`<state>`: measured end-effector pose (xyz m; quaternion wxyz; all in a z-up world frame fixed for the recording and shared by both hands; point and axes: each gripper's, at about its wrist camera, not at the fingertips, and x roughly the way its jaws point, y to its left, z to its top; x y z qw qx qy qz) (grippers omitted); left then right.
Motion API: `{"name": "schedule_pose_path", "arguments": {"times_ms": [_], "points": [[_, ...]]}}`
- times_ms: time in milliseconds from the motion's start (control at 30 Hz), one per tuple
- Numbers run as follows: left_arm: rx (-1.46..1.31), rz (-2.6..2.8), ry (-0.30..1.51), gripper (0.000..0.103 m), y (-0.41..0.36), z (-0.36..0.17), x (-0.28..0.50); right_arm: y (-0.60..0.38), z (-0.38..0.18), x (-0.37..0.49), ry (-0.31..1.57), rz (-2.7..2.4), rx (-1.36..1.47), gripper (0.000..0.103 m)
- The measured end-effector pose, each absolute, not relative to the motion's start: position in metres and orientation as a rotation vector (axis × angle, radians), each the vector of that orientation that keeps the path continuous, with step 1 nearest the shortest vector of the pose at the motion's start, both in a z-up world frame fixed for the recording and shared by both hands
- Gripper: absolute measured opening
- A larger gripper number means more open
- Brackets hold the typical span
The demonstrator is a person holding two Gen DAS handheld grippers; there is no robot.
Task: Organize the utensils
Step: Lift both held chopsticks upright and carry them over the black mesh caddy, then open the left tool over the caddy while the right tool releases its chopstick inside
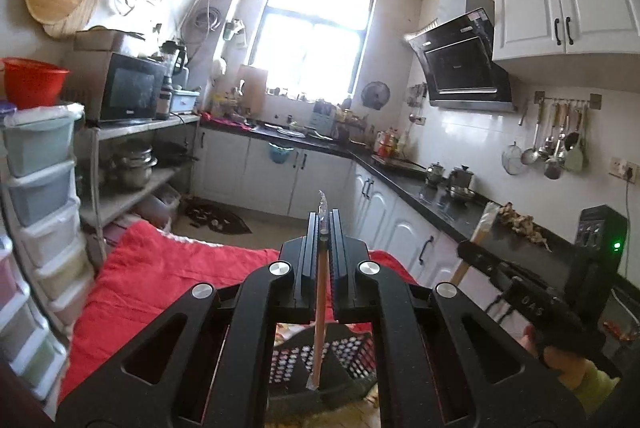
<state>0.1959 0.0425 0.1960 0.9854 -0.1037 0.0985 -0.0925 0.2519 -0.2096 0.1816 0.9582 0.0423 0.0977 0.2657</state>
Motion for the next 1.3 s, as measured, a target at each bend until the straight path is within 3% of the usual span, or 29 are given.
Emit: {"name": "schedule_pose_path", "arguments": {"times_ms": [700, 933, 1000, 1067, 1133, 1200, 1300], "points": [[-0.198, -0.154, 0.279, 0.002, 0.04, 0.132, 0.232, -0.198, 0.119, 0.28, 0.293, 0.468, 0.082, 0.007], [-0.179, -0.153, 0.3, 0.003, 0.037, 0.12, 0.234, -0.197, 0.109, 0.277, 0.329, 0.465, 0.09, 0.036], [-0.186, -0.15, 0.311, 0.007, 0.038, 0.117, 0.235, -0.199, 0.109, 0.275, 0.331, 0.466, 0.095, 0.042], [-0.198, -0.146, 0.325, 0.025, 0.04, 0.115, 0.235, -0.201, 0.109, 0.272, 0.333, 0.461, 0.097, 0.05], [-0.202, -0.143, 0.323, 0.038, 0.042, 0.114, 0.233, -0.202, 0.11, 0.269, 0.338, 0.463, 0.097, 0.054], [-0.2, -0.137, 0.316, 0.044, 0.044, 0.115, 0.228, -0.203, 0.11, 0.265, 0.341, 0.461, 0.093, 0.059], [-0.211, -0.119, 0.312, 0.067, 0.048, 0.117, 0.221, -0.204, 0.111, 0.257, 0.342, 0.454, 0.074, 0.063]]}}
